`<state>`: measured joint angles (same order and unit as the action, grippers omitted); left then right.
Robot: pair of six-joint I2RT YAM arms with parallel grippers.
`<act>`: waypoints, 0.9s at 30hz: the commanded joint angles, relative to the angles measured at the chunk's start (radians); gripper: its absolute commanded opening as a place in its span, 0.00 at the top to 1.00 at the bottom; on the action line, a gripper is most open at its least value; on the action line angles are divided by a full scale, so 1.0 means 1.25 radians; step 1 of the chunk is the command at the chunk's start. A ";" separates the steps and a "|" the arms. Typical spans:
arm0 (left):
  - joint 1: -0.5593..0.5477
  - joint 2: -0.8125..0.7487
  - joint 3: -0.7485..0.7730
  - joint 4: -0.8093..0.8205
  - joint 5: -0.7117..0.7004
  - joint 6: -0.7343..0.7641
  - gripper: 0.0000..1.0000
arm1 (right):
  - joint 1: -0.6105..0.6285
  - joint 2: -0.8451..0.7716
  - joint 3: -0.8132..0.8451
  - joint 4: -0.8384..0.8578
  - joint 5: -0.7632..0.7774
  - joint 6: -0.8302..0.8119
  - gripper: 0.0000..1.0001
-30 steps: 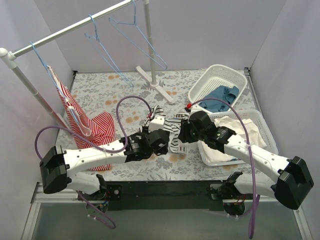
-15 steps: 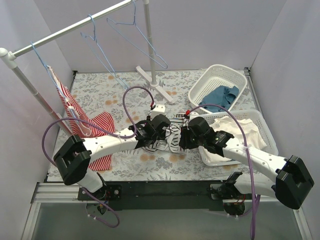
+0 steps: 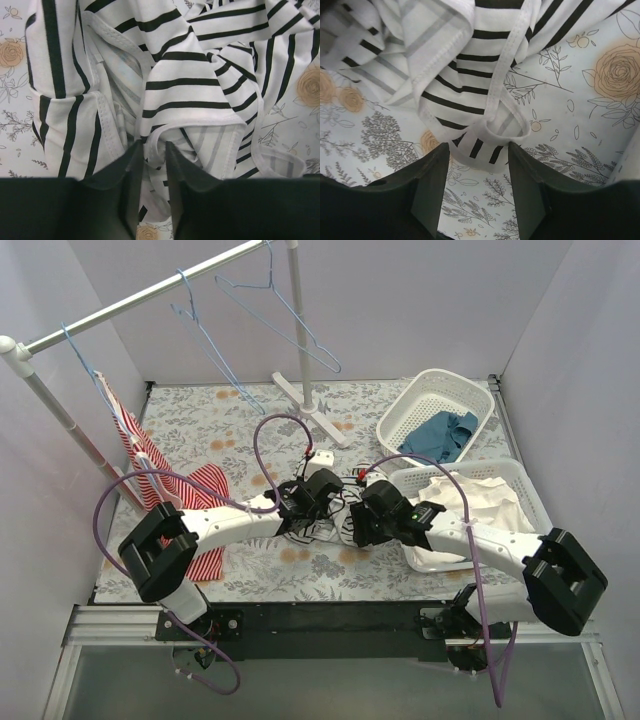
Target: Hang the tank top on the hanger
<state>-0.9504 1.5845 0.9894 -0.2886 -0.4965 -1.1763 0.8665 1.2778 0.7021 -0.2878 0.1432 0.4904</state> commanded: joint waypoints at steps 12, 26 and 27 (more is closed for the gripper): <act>0.007 -0.214 0.061 -0.111 0.046 0.049 1.00 | 0.008 -0.059 0.141 -0.072 0.079 -0.006 0.99; 0.006 -0.394 0.405 -0.352 0.149 0.201 1.00 | 0.008 -0.138 0.610 -0.117 0.392 -0.123 0.99; 0.004 -0.394 0.434 -0.354 0.135 0.208 1.00 | 0.008 -0.116 0.646 -0.096 0.402 -0.136 0.99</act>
<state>-0.9455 1.1164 1.3766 -0.6491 -0.2745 -0.9855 0.8730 1.0969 1.3388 -0.4728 0.4961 0.4099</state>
